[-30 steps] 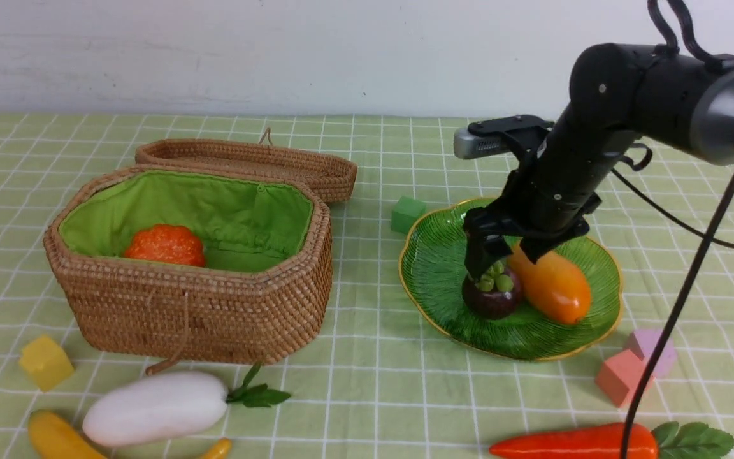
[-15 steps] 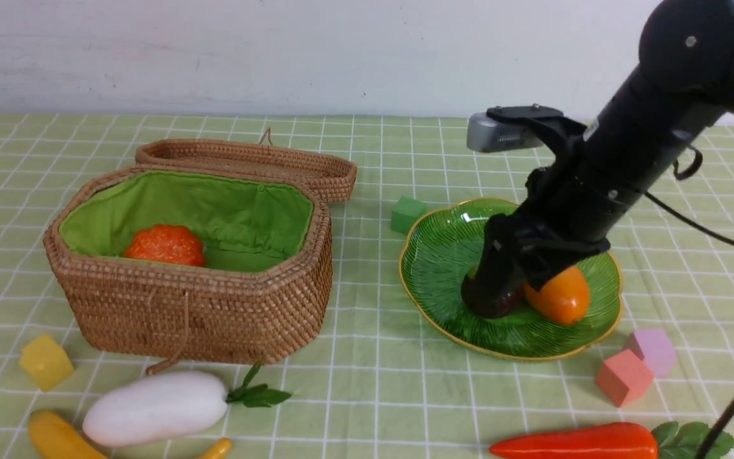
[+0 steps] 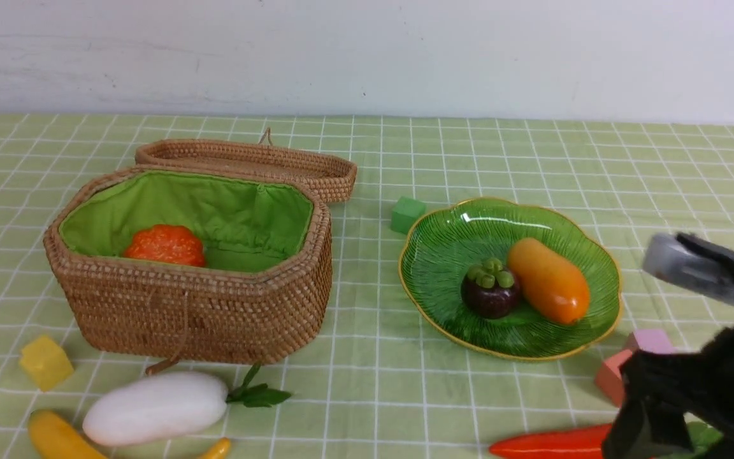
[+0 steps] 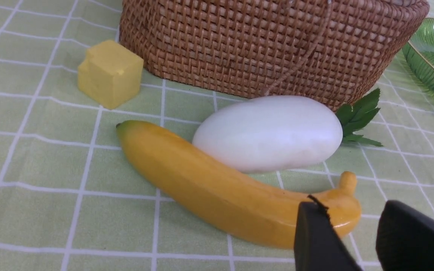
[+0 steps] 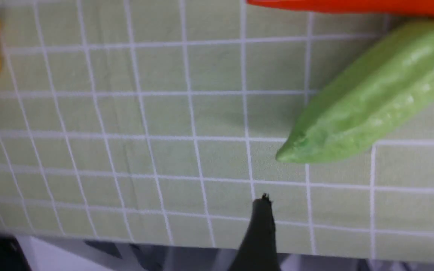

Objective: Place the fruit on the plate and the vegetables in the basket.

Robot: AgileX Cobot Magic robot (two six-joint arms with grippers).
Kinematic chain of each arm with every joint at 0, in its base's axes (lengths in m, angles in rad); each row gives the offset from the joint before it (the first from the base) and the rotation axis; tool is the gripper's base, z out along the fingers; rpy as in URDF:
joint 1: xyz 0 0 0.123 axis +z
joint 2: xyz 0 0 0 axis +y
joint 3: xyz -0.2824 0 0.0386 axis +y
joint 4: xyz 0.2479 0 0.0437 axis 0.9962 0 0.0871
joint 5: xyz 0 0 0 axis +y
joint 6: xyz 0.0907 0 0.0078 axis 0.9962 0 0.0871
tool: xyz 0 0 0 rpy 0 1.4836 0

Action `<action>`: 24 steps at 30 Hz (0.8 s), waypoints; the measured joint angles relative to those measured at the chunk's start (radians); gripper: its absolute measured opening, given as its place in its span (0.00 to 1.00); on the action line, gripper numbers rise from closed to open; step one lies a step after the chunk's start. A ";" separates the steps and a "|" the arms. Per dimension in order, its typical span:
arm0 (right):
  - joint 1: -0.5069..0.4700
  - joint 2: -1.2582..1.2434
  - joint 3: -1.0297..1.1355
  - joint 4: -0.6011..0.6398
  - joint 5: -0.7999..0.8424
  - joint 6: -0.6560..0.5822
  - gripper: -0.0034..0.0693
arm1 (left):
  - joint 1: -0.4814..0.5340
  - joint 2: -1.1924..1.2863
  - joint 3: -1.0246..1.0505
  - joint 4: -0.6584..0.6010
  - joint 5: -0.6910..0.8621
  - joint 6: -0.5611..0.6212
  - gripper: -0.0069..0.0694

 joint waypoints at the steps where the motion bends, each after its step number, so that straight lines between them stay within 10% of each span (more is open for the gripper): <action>1: 0.000 -0.033 0.046 -0.001 -0.024 0.091 0.84 | 0.000 0.000 0.000 0.000 0.000 0.000 0.40; 7: 0.000 -0.089 0.258 -0.002 -0.219 0.329 0.84 | 0.000 0.000 0.000 0.000 0.000 0.000 0.40; 24: 0.040 0.248 0.291 -0.005 -0.529 0.278 0.83 | 0.000 0.000 0.000 0.000 0.000 0.000 0.40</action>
